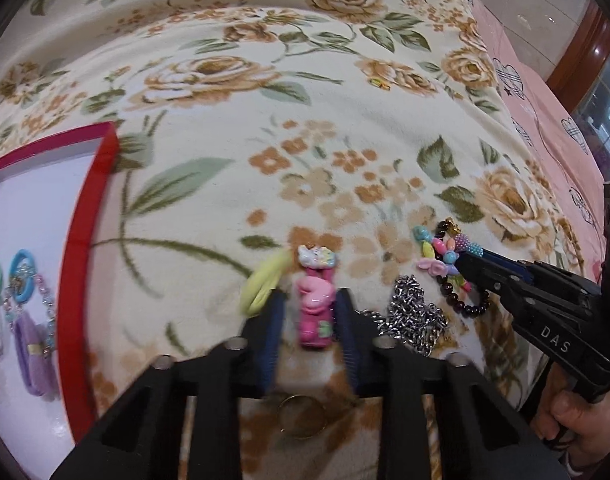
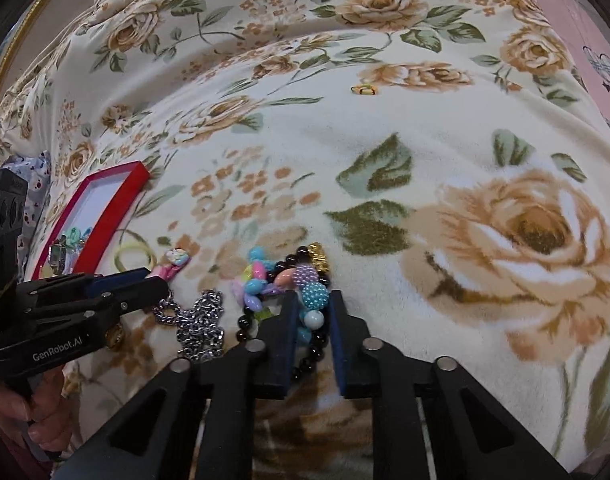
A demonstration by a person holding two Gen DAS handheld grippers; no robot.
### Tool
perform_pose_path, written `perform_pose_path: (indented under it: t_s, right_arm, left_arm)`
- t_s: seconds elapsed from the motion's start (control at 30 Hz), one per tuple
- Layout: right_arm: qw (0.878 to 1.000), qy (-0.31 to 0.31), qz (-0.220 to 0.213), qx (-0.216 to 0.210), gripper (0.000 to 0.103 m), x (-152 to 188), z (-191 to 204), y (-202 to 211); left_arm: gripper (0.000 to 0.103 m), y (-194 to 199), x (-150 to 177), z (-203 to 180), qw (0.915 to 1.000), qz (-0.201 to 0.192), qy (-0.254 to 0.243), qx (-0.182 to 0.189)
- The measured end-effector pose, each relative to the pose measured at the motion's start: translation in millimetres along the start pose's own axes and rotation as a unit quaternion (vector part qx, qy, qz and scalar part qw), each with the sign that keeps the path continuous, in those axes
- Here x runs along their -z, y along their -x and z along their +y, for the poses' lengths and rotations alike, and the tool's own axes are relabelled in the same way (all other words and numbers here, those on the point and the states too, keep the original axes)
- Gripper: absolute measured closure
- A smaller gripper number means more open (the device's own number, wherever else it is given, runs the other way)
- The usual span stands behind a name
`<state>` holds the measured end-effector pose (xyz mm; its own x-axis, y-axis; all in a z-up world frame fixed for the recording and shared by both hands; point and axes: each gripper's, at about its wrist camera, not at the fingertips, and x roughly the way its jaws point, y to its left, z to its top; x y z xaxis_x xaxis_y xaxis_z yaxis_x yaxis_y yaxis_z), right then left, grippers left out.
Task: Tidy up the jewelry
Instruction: 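Grasp the pink hair clip with the left tool while the right tool grasps the pastel beaded hair tie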
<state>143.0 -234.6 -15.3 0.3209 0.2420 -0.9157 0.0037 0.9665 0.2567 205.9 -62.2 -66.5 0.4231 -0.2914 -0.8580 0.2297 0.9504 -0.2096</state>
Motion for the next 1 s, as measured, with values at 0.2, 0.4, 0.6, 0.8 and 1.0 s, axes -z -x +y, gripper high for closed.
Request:
perform_pose_path:
  t_s: [0.2, 0.4, 0.6, 0.8, 1.0]
  right_arm:
    - [1.0, 0.001, -0.019, -0.009, 0.091, -3, 3, 11]
    - [0.999, 0.007, -0.046, -0.029, 0.091, -11, 13, 31]
    - [0.997, 0.017, -0.061, -0.046, 0.091, -17, 28, 45]
    - [0.996, 0.029, -0.066, -0.061, 0.091, -17, 45, 52]
    - [0.993, 0.044, -0.069, -0.08, 0.091, -18, 65, 58]
  left_arm:
    - [0.087, 2, 0, 2, 0.9999, -0.011, -0.002, 0.006]
    - [0.087, 29, 9, 11, 0.9994, -0.033, 0.01, 0.011]
    - [0.087, 61, 20, 20, 0.9979, -0.057, 0.023, 0.02]
    - [0.087, 85, 35, 32, 0.9968, -0.071, 0.033, 0.017]
    - [0.087, 109, 49, 48, 0.9951, -0.084, 0.052, 0.008]
